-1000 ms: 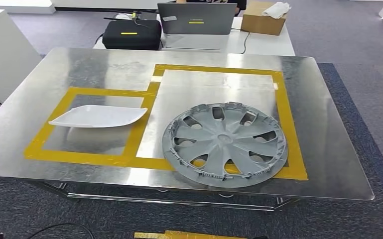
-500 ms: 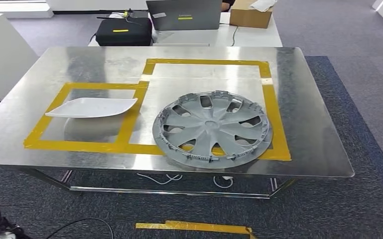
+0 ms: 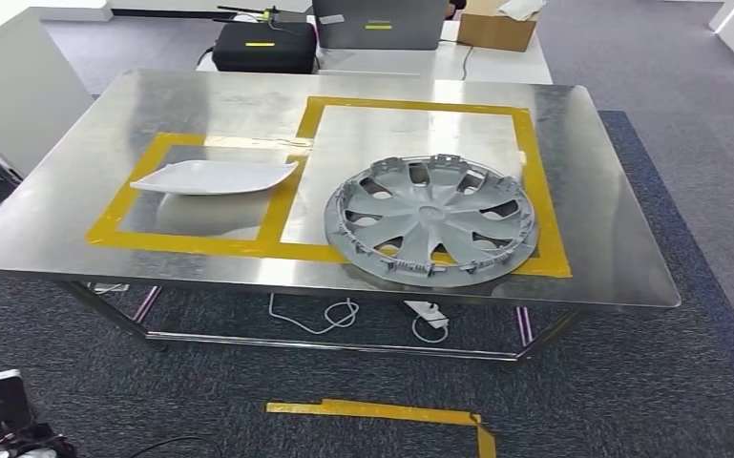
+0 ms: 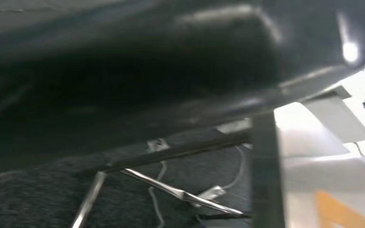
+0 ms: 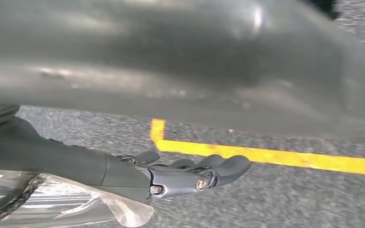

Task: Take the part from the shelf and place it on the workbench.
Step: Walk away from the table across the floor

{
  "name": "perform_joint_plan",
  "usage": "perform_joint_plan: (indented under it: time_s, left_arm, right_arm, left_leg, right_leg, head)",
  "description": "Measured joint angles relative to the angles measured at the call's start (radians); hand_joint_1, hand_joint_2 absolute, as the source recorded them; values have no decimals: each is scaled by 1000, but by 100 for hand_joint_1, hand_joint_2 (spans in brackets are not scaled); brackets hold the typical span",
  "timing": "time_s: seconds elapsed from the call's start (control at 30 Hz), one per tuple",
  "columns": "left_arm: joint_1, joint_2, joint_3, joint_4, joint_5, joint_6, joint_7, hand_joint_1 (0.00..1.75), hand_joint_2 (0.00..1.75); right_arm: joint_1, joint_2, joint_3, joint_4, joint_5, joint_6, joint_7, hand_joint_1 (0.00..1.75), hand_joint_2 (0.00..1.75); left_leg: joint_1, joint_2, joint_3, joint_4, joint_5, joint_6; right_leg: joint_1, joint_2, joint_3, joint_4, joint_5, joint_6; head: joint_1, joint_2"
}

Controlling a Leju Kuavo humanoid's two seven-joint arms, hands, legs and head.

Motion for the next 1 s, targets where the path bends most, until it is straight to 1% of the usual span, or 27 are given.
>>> perform_joint_plan:
  time_s: [0.03, 0.07, 0.1, 0.13, 0.17, 0.2, 0.23, 0.3, 0.33, 0.4, 0.43, 0.47, 0.53, 0.57, 0.6, 0.63, 0.67, 0.7, 0.73, 0.77, 0.8, 0.83, 0.87, 0.9, 0.93, 0.97, 1.0]
  left_arm:
    - [-5, 2, 9, 36, 6, -5, 0, 0, 0]
    - [-10, 4, 19, 72, 12, -10, 0, 0, 0]
    - [-15, 7, 29, 108, 18, -17, 0, 0, 0]
    - [-23, 11, 41, 151, 26, -26, 0, 0, 0]
    - [-33, 17, 54, 201, 32, -34, 0, 0, 0]
    - [-44, 24, 69, 259, 33, -40, 0, 0, 0]
    - [-56, 32, 84, 323, 29, -45, 4, 0, 0]
    - [-72, 50, 114, 463, 11, -46, 37, 0, 0]
    - [-75, 59, 127, 528, 3, -46, 62, 0, 0]
    - [-72, 76, 149, 638, -7, -43, 104, 0, 0]
    - [-68, 82, 156, 679, -11, -40, 116, 0, 0]
    - [-67, 85, 161, 715, -16, -38, 129, 0, 0]
    - [-70, 88, 164, 775, -39, -35, 184, 0, 0]
    - [-73, 88, 164, 800, -56, -35, 223, 0, 0]
    - [-74, 88, 163, 823, -74, -35, 261, 0, 0]
    - [-75, 86, 161, 843, -90, -36, 292, 0, 0]
    - [-74, 85, 157, 860, -107, -39, 312, 0, 0]
    - [-74, 82, 151, 873, -125, -45, 325, 0, 0]
    - [-76, 78, 142, 883, -145, -51, 330, 0, 0]
    - [-79, 75, 131, 890, -164, -59, 333, 0, 0]
    - [-83, 72, 118, 896, -181, -65, 334, 0, 0]
    - [-86, 69, 107, 903, -195, -71, 334, 0, 0]
    - [-86, 68, 97, 910, -206, -76, 334, 0, 0]
    - [-84, 66, 87, 917, -218, -81, 334, 0, 0]
    - [-80, 66, 77, 923, -233, -86, 334, 0, 0]
    - [-78, 65, 65, 928, -250, -90, 332, 0, 0]
    - [-78, 65, 51, 931, -267, -94, 328, 0, 0]
  right_arm:
    - [0, 0, 0, 0, 0, 0, 0, 0, 0]
    - [-1, 0, -1, 0, 0, 0, 0, 0, 0]
    - [-1, -1, -1, 0, 1, 1, 1, 0, 0]
    - [-1, -2, -1, 0, 2, 1, 1, 0, 0]
    - [-1, -2, -2, 0, 3, 2, 3, 0, 0]
    - [-1, -3, -2, 0, 4, 2, 5, 0, 0]
    - [-1, -5, -2, -1, 5, 2, 7, 0, 0]
    - [-2, -7, -2, -2, 10, 1, 13, 0, 0]
    - [-2, -7, -2, -3, 13, 1, 17, 0, 0]
    - [1, -5, -2, -2, 17, -1, 24, 0, 0]
    - [3, -5, -2, -2, 17, -3, 26, 0, 0]
    - [6, -4, -2, -1, 18, -3, 27, 0, 0]
    - [9, -5, -3, -2, 18, -5, 30, 0, 0]
    - [10, -5, -3, -2, 19, -6, 31, 0, 0]
    - [10, -5, -3, -2, 20, -7, 33, 0, 0]
    - [9, -5, -3, -2, 21, -8, 33, 0, 0]
    - [8, -5, -3, -2, 21, -10, 34, 0, 0]
    - [7, -5, -3, -2, 21, -11, 34, 0, 0]
    - [6, -6, -3, -2, 21, -12, 35, 0, 0]
    - [5, -6, -3, -3, 22, -13, 35, 0, 0]
    - [4, -6, -3, -4, 23, -14, 35, 0, 0]
    - [3, -7, -3, -4, 23, -14, 34, 0, 0]
    - [2, -7, -3, -4, 24, -14, 34, 0, 0]
    - [0, -7, -3, -4, 24, -15, 33, 0, 0]
    - [1, -7, -3, -4, 24, -15, 33, 0, 0]
    - [3, -8, -3, -4, 24, -15, 32, 0, 0]
    - [6, -8, -3, -4, 24, -15, 30, 0, 0]
  left_leg:
    - [-2, 0, -17, 1, 12, 3]
    - [-5, -2, -34, 1, 25, 3]
    - [-8, -4, -50, 2, 37, 4]
    - [-11, -8, -67, 4, 50, 4]
    - [-13, -14, -82, 5, 61, 3]
    - [-14, -21, -95, 7, 72, 2]
    - [-16, -28, -106, 10, 82, -1]
    - [-20, -41, -123, 14, 107, -5]
    - [-22, -48, -132, 14, 120, -7]
    - [-24, -61, -149, 18, 132, -15]
    - [-24, -58, -160, 36, 109, -21]
    - [-22, -50, -173, 71, 68, -28]
    - [-9, -27, -200, 198, -41, -45]
    - [-2, -21, -208, 266, -71, -52]
    - [5, -17, -208, 318, -76, -58]
    - [11, -14, -195, 342, -56, -64]
    - [18, -9, -166, 331, -24, -69]
    - [23, 2, -121, 288, 0, -74]
    - [27, 23, -61, 216, 4, -77]
    - [27, 41, -3, 136, -12, -75]
    - [24, 55, 37, 71, -33, -71]
    - [20, 59, 57, 30, -50, -63]
    - [16, 52, 55, 14, -54, -53]
    - [15, 46, 43, 13, -47, -43]
    - [14, 40, 31, 13, -37, -32]
    - [14, 34, 18, 12, -25, -21]
    - [12, 26, 3, 12, -12, -13]
  right_leg:
    - [1, 0, -15, 68, -49, 0]
    - [2, 0, -22, 126, -73, -2]
    - [4, 0, -17, 162, -70, -6]
    - [7, 1, 2, 167, -44, -11]
    - [10, 5, 38, 140, -9, -19]
    - [15, 20, 90, 80, 16, -30]
    - [21, 40, 155, 2, 26, -41]
    - [25, 70, 256, -146, 1, -50]
    - [25, 70, 276, -183, -9, -50]
    - [18, 49, 263, -198, -2, -50]
    - [15, 36, 249, -197, 7, -55]
    - [12, 21, 234, -196, 16, -60]
    - [13, -10, 204, -187, 31, -68]
    - [13, -25, 189, -181, 38, -68]
    - [13, -40, 171, -174, 46, -67]
    - [13, -54, 155, -165, 54, -65]
    - [12, -66, 138, -156, 61, -62]
    - [12, -77, 121, -145, 69, -58]
    - [13, -86, 107, -134, 75, -53]
    - [14, -96, 95, -124, 82, -47]
    - [15, -106, 85, -117, 90, -40]
    - [14, -116, 77, -114, 99, -34]
    - [12, -125, 72, -113, 108, -27]
    - [8, -120, 67, -110, 109, -19]
    - [6, -101, 60, -101, 92, -13]
    - [4, -74, 49, -75, 56, -8]
    - [2, -42, 35, -29, 4, -6]
  head:
    - [1, 0]
    - [1, 0]
    - [1, 0]
    - [1, 0]
    - [1, 0]
    - [1, 0]
    - [1, 0]
    - [0, 0]
    - [0, 0]
    - [0, 0]
    - [-2, 0]
    - [-4, 0]
    - [-9, 0]
    - [-9, 0]
    - [-9, 0]
    - [-10, 0]
    - [-10, 0]
    - [-10, 0]
    - [-10, 0]
    - [-9, 0]
    - [-10, 0]
    - [-9, 0]
    - [-9, 0]
    - [-10, 0]
    - [-10, 0]
    - [-10, 0]
    - [-10, 0]
